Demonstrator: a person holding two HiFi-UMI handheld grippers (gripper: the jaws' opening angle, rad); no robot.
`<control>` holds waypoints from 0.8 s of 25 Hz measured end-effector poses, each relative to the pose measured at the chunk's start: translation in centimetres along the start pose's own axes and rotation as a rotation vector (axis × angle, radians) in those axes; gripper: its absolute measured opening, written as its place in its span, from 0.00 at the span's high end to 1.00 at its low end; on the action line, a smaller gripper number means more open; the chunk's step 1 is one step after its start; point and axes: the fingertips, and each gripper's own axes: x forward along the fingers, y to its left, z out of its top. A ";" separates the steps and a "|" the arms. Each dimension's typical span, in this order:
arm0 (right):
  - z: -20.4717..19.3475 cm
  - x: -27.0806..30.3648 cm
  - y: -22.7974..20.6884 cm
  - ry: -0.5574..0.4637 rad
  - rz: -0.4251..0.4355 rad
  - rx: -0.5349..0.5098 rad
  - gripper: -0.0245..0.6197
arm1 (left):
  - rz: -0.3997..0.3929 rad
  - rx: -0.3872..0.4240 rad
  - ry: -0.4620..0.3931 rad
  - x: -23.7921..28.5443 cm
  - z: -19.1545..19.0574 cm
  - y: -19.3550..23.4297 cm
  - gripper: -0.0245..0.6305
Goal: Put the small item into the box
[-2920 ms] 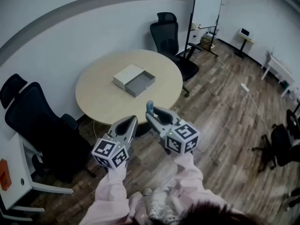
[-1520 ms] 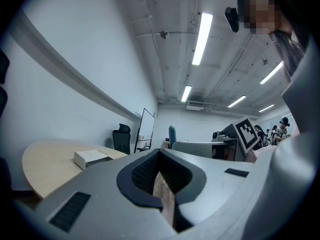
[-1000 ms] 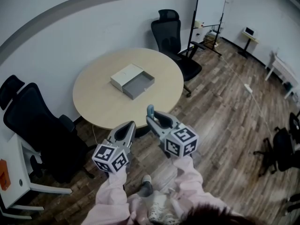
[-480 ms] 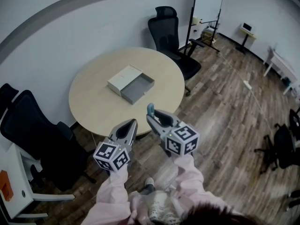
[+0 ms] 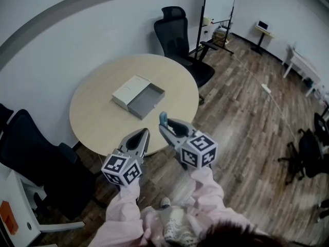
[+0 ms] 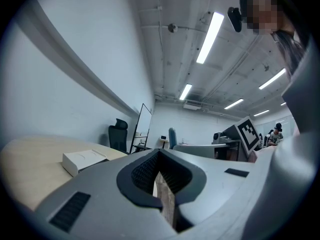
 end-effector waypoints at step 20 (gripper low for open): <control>-0.5 3.5 -2.0 0.014 -0.026 0.026 0.76 | -0.003 -0.011 0.017 1.6 -0.1 3.8 0.95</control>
